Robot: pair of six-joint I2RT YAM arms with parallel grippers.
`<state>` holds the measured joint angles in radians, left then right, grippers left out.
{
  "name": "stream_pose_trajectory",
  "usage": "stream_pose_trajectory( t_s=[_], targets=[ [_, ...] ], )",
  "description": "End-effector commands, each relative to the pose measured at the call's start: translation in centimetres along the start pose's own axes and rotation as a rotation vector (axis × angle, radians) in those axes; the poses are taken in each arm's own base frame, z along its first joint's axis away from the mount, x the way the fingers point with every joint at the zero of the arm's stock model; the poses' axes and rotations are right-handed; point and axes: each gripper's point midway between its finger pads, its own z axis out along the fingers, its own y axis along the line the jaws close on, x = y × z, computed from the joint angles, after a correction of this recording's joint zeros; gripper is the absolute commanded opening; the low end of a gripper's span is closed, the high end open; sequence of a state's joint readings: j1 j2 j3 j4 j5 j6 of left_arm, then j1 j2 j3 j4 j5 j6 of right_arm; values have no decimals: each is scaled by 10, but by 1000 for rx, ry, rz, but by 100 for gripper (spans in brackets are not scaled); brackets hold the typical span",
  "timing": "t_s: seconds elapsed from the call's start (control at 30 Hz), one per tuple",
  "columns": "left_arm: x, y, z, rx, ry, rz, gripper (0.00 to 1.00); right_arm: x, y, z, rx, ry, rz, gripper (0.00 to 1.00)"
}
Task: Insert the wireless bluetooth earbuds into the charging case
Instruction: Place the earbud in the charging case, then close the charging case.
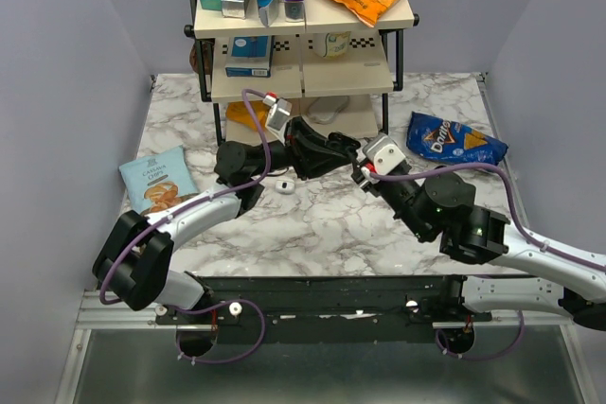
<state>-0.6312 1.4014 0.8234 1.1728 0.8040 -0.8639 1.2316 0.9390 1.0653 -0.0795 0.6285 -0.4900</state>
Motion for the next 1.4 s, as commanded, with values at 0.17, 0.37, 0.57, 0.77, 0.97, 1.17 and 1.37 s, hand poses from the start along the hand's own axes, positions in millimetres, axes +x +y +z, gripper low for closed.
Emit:
stream_pose_trajectory(
  t_s=[0.17, 0.37, 0.57, 0.77, 0.97, 1.17, 1.37],
  targets=[
    [-18, -14, -7, 10, -83, 111, 0, -28, -34, -23, 65, -66, 136, 58],
    [-9, -19, -17, 28, -106, 175, 0, -31, -45, -27, 112, -73, 229, 61],
    [11, -26, -29, 13, -87, 353, 0, -21, -38, -16, 109, 22, 229, 62],
    [22, -35, -30, 16, -33, 440, 0, -14, -19, -4, 33, 82, 229, 63],
    [33, -38, -25, 8, 29, 494, 0, -11, 1, -3, -63, 110, 238, 63],
    [31, -36, -23, -7, 22, 499, 0, -12, 16, -6, -156, 115, 231, 63],
    [25, -36, -20, -8, 6, 503, 0, -4, 30, -7, -221, 155, 209, 61]
  ],
)
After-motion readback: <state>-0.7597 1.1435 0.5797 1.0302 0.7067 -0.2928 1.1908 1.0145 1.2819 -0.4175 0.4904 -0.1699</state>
